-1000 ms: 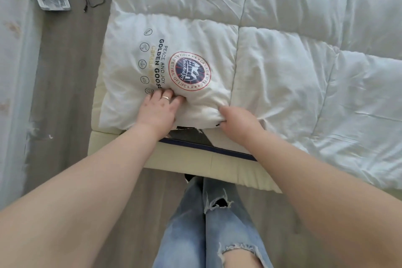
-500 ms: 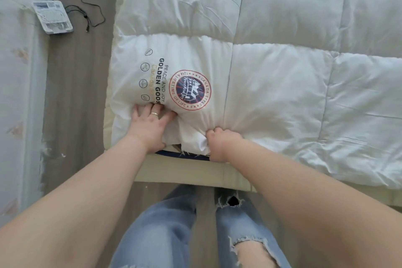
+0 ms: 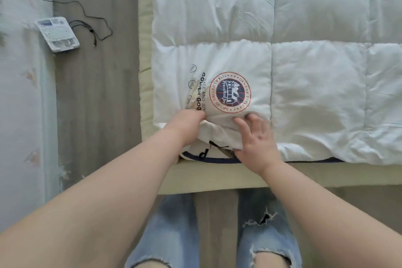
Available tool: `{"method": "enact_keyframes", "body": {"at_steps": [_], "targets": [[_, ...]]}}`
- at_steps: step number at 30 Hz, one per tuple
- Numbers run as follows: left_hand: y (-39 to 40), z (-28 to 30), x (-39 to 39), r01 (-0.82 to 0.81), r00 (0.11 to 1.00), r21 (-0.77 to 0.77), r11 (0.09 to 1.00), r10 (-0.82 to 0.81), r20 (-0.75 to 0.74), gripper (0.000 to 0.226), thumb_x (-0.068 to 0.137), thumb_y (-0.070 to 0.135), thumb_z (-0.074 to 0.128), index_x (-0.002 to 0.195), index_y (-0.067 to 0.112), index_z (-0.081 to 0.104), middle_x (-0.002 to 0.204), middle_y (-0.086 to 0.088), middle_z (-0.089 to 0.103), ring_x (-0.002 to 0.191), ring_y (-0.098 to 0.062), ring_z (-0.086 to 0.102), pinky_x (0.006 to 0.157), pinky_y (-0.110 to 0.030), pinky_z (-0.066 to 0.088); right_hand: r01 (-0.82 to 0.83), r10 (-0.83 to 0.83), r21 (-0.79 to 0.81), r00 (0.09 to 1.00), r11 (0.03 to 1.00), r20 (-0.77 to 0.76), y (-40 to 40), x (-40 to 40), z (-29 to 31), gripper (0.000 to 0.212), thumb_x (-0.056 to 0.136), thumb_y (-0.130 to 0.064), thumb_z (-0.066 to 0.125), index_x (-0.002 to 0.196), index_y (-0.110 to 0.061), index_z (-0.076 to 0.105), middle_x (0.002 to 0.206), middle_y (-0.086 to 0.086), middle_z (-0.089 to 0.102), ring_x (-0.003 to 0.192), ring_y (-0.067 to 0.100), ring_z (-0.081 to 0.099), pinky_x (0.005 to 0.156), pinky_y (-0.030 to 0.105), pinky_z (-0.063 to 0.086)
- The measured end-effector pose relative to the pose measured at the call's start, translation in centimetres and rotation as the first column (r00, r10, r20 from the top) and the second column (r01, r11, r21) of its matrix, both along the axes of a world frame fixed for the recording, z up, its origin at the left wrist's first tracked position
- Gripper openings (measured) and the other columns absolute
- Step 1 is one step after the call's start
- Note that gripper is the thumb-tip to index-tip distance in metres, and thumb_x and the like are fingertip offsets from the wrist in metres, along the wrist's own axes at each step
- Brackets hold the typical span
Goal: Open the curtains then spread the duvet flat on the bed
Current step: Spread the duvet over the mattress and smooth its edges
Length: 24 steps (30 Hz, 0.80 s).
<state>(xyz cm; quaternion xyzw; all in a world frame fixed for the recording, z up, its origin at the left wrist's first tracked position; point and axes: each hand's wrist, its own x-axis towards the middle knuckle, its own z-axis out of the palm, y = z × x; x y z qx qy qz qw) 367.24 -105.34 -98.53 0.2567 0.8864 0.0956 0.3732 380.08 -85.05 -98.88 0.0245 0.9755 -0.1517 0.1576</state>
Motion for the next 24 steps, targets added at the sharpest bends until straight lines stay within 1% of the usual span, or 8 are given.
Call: {"method": "enact_keyframes", "body": {"at_steps": [4,7,10,14,16,20,22,24], "targets": [[-2.2,2.7,-1.1,0.019,0.995,-0.010,1.000,-0.018,0.099,0.026,0.084,0.004,0.047,0.097,0.023,0.059,0.093,-0.004,0.060,0.090,-0.028,0.057,0.067,-0.030,0.037,0.317,-0.326,0.073,0.921,0.946,0.214,-7.8,-2.3,0.9,0.096,0.070,-0.032,0.077,0.145,-0.036,0.017,0.153,0.012,0.019,0.141,0.036,0.022,0.118,0.047,0.020],[-3.1,4.0,-1.4,0.081,0.986,-0.020,0.996,-0.077,0.148,0.024,0.086,0.008,0.048,0.100,0.020,0.063,0.098,-0.005,0.063,0.097,-0.030,0.059,0.077,-0.035,0.047,0.503,-0.511,0.092,0.846,0.860,0.152,-11.1,-2.9,1.4,0.055,0.074,-0.016,0.068,0.125,-0.026,0.052,0.131,0.006,0.049,0.122,0.030,0.042,0.104,0.041,0.035],[-3.6,3.8,-0.3,0.156,0.973,-0.051,0.986,-0.145,0.179,0.027,0.088,0.007,0.046,0.104,0.018,0.065,0.103,-0.007,0.064,0.098,-0.030,0.059,0.079,-0.036,0.048,0.321,-0.341,0.132,0.922,0.938,0.184,-11.9,-3.8,1.4,0.024,0.078,-0.005,0.055,0.094,-0.022,0.064,0.103,0.001,0.063,0.099,0.028,0.054,0.074,0.034,0.035],[-3.5,2.3,1.6,0.180,0.947,-0.066,0.981,-0.155,0.281,0.026,0.087,0.005,0.044,0.104,0.010,0.064,0.106,-0.011,0.065,0.100,-0.032,0.059,0.082,-0.036,0.049,0.046,-0.098,0.147,0.925,0.988,0.368,-9.9,-2.6,1.6,0.018,0.081,-0.008,0.054,0.084,-0.023,0.063,0.083,0.000,0.059,0.089,0.028,0.063,0.063,0.032,0.035],[-3.3,1.6,3.0,0.230,0.924,-0.081,0.970,-0.192,0.331,0.031,0.089,0.010,0.045,0.113,0.013,0.064,0.113,-0.010,0.065,0.106,-0.031,0.058,0.089,-0.039,0.049,0.003,-0.053,0.117,0.904,0.993,0.423,-9.2,-1.0,1.4,0.020,0.083,-0.010,0.052,0.089,-0.024,0.065,0.085,0.000,0.058,0.093,0.028,0.063,0.067,0.033,0.041],[-3.7,0.2,6.0,0.306,0.909,-0.178,0.935,-0.231,0.348,0.041,0.087,0.022,0.049,0.125,0.034,0.058,0.132,-0.004,0.049,0.126,-0.028,0.042,0.102,-0.045,0.040,0.001,-0.040,0.063,0.784,0.998,0.619,-9.4,2.5,-0.2,0.034,0.089,-0.013,0.048,0.120,-0.021,0.060,0.124,0.009,0.047,0.112,0.031,0.054,0.094,0.043,0.046],[-5.0,-0.1,7.0,0.279,0.892,-0.194,0.940,-0.180,0.414,0.044,0.086,0.023,0.052,0.129,0.031,0.056,0.133,-0.004,0.047,0.127,-0.027,0.042,0.104,-0.040,0.039,0.072,-0.074,0.031,0.719,0.997,0.692,-10.6,3.6,-0.7,0.041,0.087,-0.009,0.046,0.126,-0.017,0.054,0.131,0.013,0.034,0.112,0.035,0.053,0.096,0.045,0.048],[-6.2,0.3,7.0,0.188,0.887,-0.186,0.964,-0.085,0.454,0.039,0.087,0.021,0.051,0.125,0.027,0.059,0.123,-0.001,0.053,0.118,-0.023,0.051,0.095,-0.029,0.042,0.196,-0.137,-0.001,0.691,0.981,0.709,-11.3,3.9,-1.0,0.041,0.087,-0.009,0.044,0.127,-0.014,0.052,0.131,0.014,0.035,0.111,0.036,0.055,0.095,0.044,0.048]]}}
